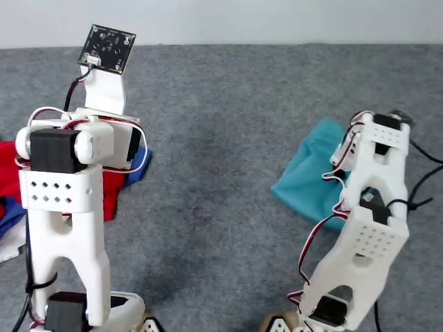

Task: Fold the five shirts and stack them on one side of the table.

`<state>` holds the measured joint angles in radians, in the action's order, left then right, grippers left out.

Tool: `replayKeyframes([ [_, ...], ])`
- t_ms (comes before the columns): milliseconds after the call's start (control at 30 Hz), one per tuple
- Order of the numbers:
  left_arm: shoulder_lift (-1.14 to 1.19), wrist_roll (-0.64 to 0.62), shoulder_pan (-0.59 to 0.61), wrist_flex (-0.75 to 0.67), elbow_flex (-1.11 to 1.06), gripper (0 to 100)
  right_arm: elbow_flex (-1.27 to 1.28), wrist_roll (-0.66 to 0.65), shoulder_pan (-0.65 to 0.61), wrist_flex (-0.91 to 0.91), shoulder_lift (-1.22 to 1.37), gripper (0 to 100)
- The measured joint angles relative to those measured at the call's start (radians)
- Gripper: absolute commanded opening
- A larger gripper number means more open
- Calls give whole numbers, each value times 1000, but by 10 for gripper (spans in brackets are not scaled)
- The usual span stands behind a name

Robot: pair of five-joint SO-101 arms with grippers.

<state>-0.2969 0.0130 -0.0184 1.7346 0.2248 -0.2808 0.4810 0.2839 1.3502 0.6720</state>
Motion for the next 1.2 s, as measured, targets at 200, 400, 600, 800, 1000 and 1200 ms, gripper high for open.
replayKeyframes([
  [200, 0, 0, 0, 0, 0, 13, 0, -91, 37, 11, -14, 9],
  [400, 0, 0, 0, 0, 0, 13, 17, -295, 104, 31, -87, 9],
  [600, 0, 0, 0, 0, 0, 13, 20, -611, 275, 21, -190, 9],
  [800, 0, 0, 0, 0, 0, 13, 20, -865, 400, -77, -203, 9],
  [1000, 0, 0, 0, 0, 0, 13, 20, -997, 431, -140, -203, 69],
  [1200, 0, 0, 0, 0, 0, 13, 20, -1013, 433, -112, -224, 299],
])
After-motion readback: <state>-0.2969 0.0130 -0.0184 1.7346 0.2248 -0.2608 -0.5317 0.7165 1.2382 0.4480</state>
